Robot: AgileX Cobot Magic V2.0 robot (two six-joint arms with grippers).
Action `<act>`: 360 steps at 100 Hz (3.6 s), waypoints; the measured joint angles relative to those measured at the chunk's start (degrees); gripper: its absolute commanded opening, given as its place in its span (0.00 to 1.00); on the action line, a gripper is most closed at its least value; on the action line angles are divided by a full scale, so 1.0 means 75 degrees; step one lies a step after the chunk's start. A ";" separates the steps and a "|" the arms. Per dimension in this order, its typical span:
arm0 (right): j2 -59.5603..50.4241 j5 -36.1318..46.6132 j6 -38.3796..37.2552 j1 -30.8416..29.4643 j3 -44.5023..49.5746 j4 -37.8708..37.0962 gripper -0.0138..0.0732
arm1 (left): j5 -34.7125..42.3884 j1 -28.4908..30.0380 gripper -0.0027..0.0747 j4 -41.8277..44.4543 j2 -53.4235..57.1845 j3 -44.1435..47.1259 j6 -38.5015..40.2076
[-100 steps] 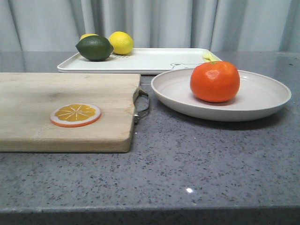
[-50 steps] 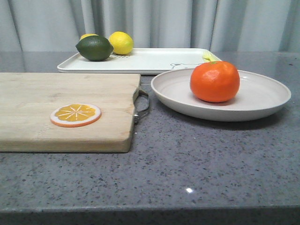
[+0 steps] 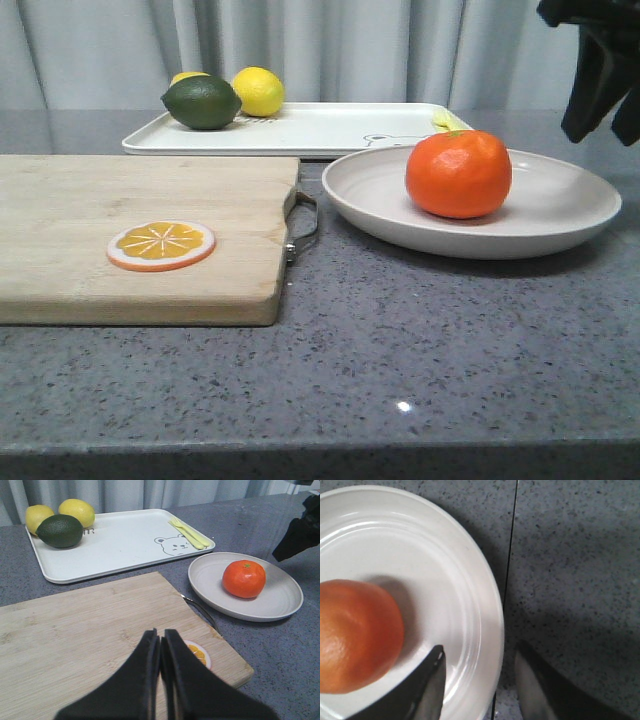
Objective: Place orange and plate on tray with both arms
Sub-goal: 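Lower the right gripper to the plate rim farthest from the board, then grip the plate rim with the right gripper and slide it onto the tray, then open the right gripper and lift it off the plate rim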
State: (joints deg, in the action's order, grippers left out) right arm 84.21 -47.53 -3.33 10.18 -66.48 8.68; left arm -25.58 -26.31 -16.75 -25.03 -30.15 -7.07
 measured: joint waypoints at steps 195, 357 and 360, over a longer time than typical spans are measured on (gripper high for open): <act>0.3206 -0.1021 0.0045 -0.0285 -0.4398 0.1339 0.08 | 0.0045 0.0000 0.01 0.0000 0.0000 0.0000 0.0000; 0.7177 -0.2785 -0.0624 -0.0285 -1.0445 0.1630 0.39 | 0.0045 0.0000 0.01 0.0000 0.0000 0.0000 0.0000; 0.7138 -0.2860 -0.0624 -0.0285 -1.0460 0.1630 0.39 | 0.0045 0.0000 0.01 0.0000 0.0000 0.0000 0.0000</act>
State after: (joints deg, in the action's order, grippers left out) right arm 137.75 -68.98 -8.01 8.04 -144.93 20.91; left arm -25.24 -26.31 -16.75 -25.03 -30.15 -7.07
